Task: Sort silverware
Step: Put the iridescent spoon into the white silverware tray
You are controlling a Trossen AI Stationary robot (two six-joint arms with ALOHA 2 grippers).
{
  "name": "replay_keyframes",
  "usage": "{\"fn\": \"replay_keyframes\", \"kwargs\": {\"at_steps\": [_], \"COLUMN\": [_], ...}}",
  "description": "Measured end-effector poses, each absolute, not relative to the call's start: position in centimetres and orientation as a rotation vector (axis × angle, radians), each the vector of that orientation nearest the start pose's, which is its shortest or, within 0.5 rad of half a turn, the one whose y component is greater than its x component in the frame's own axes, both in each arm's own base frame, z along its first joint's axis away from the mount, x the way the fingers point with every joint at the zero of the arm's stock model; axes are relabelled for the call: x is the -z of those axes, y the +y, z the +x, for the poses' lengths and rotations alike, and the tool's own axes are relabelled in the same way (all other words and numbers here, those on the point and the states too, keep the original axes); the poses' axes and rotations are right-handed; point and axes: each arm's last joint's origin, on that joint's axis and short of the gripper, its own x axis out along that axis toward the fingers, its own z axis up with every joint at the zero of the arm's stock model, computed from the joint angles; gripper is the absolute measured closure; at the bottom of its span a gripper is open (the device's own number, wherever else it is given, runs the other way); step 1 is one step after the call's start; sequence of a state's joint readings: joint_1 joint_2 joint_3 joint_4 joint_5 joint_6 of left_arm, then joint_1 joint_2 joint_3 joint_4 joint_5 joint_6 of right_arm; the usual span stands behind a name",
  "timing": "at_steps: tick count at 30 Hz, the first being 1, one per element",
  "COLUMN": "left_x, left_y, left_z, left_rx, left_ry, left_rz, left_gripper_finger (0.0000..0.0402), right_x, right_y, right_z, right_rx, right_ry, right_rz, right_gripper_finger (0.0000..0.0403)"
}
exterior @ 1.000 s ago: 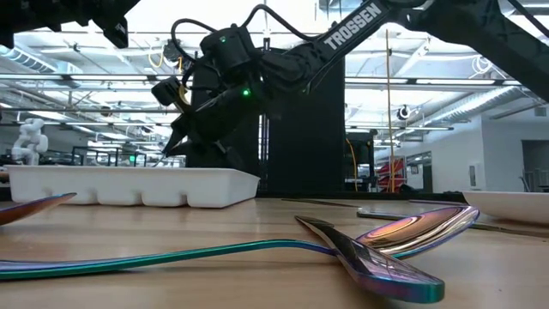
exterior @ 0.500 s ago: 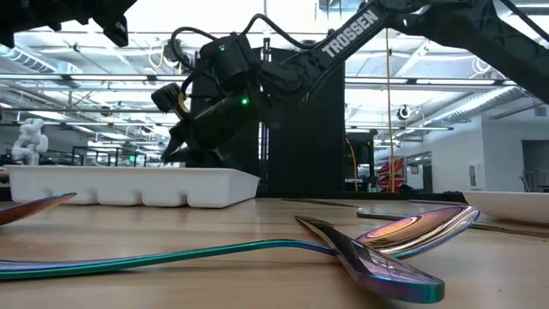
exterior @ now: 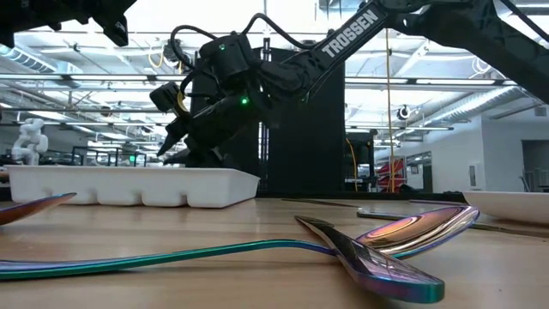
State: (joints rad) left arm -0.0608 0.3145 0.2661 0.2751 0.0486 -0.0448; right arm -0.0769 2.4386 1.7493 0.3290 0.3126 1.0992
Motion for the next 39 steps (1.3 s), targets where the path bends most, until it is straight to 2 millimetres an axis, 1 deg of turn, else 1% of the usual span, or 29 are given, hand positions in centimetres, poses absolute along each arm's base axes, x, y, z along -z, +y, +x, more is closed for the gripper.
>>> {"fn": "replay_keyframes", "kwargs": {"at_steps": [7,10,13,16,20,22,25,27,31,35,37,39], "left_x": [-25.5,-25.5,-25.4,-25.2,-25.4,-25.9,-26.2,-26.1,-26.0,-26.0,-26.1,-26.2], "left_y": [-0.8,-0.8,-0.8,-0.8,-0.8,-0.8,-0.9,-1.0,-1.4,-1.8,-2.0,-2.3], "left_z": [11.0,11.0,11.1,11.1,10.9,10.6,10.3,10.3,10.3,10.3,10.5,10.8], "left_rx": [0.114,0.114,0.114,0.115,0.122,0.124,0.132,0.144,0.191,0.25,0.267,0.281], "left_ry": [-0.224,-0.224,-0.215,-0.195,-0.157,-0.125,-0.07,-0.045,-0.026,-0.023,-0.029,-0.032], "left_rz": [-0.046,-0.046,-0.047,-0.048,-0.064,-0.073,-0.074,-0.074,-0.074,-0.073,-0.073,-0.074], "left_gripper_finger": [0.0288,0.0288,0.0288,0.0288,0.0288,0.0288,0.0288,0.0288,0.0288,0.0288,0.0288,0.0288], "right_x": [-13.2,-13.6,-14.6,-16.1,-19.2,-20.7,-23.1,-24.5,-27.1,-28.3,-28.8,-28.8], "right_y": [-5.3,-5.6,-5.8,-5.7,-5.5,-5.4,-4.6,-3.5,-0.3,3.6,5.8,7.8], "right_z": [53.5,53.5,53.5,53.4,52.7,52.0,50.6,49.3,46.0,42.3,40.6,39.0], "right_rx": [0.541,0.531,0.507,0.46,0.401,0.407,0.382,0.353,0.284,0.239,0.231,0.242], "right_ry": [0.112,0.113,0.107,0.113,0.153,0.203,0.332,0.439,0.669,0.905,0.993,1.082], "right_rz": [1.005,0.937,0.87,0.785,0.672,0.614,0.474,0.394,0.266,0.199,0.21,0.228], "right_gripper_finger": [0.0317,0.0311,0.031,0.031,0.0309,0.0309,0.0309,0.0309,0.0309,0.0309,0.0309,0.0309]}}
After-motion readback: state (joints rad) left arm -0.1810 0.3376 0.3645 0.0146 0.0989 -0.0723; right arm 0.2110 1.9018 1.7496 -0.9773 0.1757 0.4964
